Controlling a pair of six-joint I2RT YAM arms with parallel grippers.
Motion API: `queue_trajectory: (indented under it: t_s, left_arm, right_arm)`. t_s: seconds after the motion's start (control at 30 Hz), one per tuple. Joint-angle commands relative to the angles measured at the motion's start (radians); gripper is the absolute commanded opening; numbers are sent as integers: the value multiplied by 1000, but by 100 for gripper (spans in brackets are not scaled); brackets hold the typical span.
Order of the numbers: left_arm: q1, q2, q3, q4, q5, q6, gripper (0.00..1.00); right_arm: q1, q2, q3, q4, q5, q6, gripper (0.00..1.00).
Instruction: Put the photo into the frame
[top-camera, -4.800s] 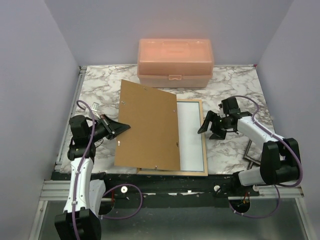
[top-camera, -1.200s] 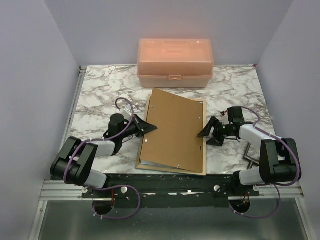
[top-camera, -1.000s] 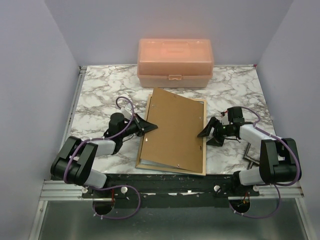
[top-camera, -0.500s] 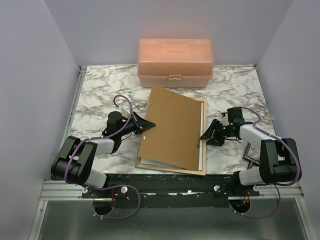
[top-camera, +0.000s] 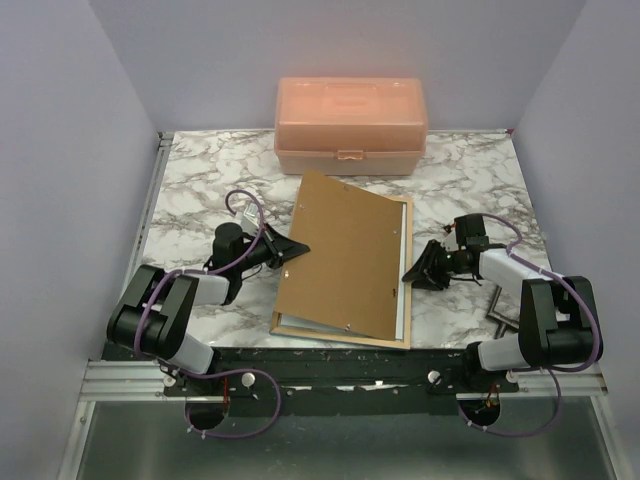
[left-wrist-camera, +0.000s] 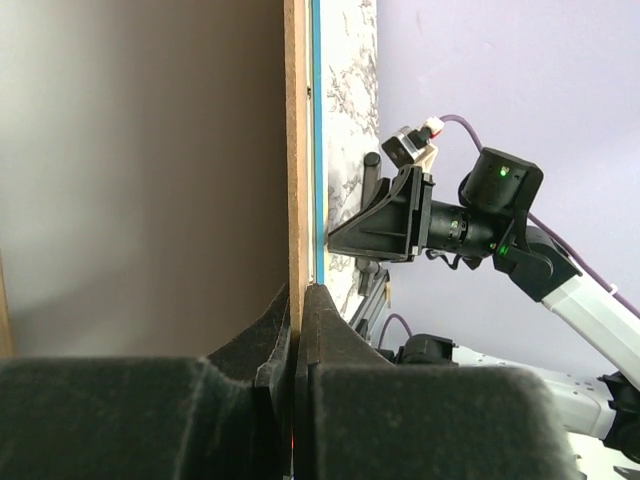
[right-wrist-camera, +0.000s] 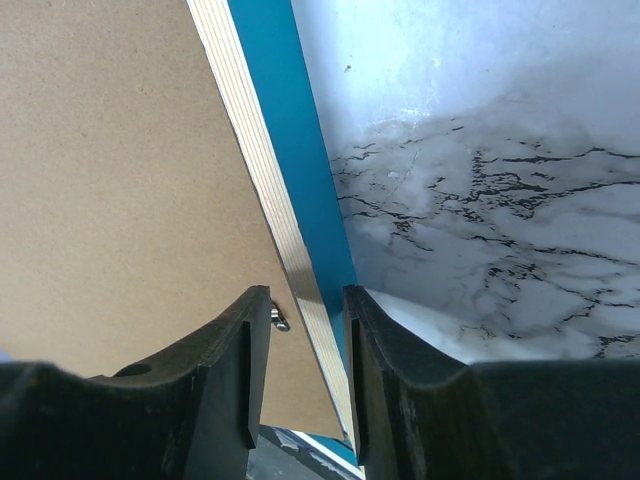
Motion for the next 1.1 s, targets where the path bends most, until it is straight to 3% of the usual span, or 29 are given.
queue_trajectory:
  t_s: [0.0,0.63,0.87,1.07]
  left_arm:
    - [-22,15,-5,116,5,-8,0]
    - [-101,94,-21,181,-40,-18,0]
    - [-104,81,-2,63,-35,55,0]
    - [-104,40,34,-115,-55,147,23]
  right_arm:
    - [-1,0,3,1,-2,0,40]
    - [0,2,-22,30,-27,14,37]
    - [0,1,-21,17,-8,0,37]
    - [0,4,-20,16,-4,-3,37]
